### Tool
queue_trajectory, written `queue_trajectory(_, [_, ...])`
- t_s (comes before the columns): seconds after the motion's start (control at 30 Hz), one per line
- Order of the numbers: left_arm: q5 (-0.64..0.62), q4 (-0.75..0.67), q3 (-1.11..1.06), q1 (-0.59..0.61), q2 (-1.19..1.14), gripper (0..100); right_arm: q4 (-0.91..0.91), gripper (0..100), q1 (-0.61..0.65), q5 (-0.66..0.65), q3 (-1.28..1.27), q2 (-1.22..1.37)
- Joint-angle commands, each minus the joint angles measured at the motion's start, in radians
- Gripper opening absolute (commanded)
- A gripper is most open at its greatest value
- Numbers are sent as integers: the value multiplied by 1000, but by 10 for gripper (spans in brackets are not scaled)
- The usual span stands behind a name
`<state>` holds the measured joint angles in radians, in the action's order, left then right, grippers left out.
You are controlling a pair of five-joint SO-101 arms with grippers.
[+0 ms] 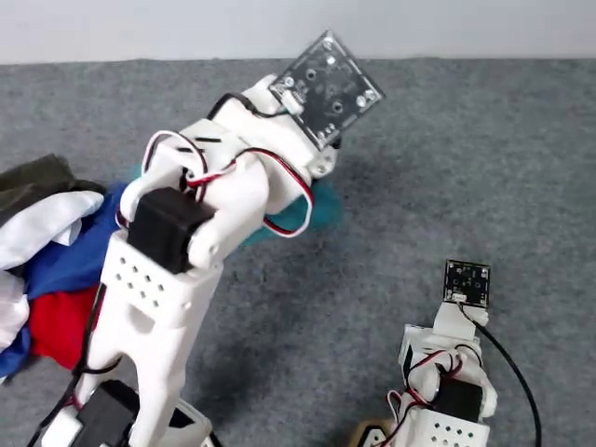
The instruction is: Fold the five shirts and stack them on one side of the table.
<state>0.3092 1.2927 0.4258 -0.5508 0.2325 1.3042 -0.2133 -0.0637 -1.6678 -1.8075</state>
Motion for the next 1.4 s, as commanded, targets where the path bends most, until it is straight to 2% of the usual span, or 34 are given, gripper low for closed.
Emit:
queue_trajectory(0.0, [2, -41, 91, -43, 46, 14, 5, 9, -12, -12, -15, -5])
queue_trajectory(0.13, [2, -32, 114, -37, 46, 14, -2, 11, -15, -14, -15, -5])
queue_trajectory(0.3, [2, 60, 111, 17, 46, 14, -7, 11, -15, -15, -11, -7])
queue_trajectory(0.63, [3, 468, 99, 161, 46, 14, -232, 8, 8, -17, 58, -5])
queue_trajectory(0.83, [8, 463, -160, 276, 124, 14, -243, 9, 93, -107, 150, -2])
queue_trajectory(1.07, [31, 462, -522, 341, 230, 14, -193, 9, 220, -192, 247, 68])
queue_trajectory(1.2, [98, 462, -654, 416, 265, 14, -203, 9, 222, -239, 350, 263])
queue_trajectory(1.37, [146, 459, -760, 540, 278, 14, -194, 10, 219, -278, 575, 641])
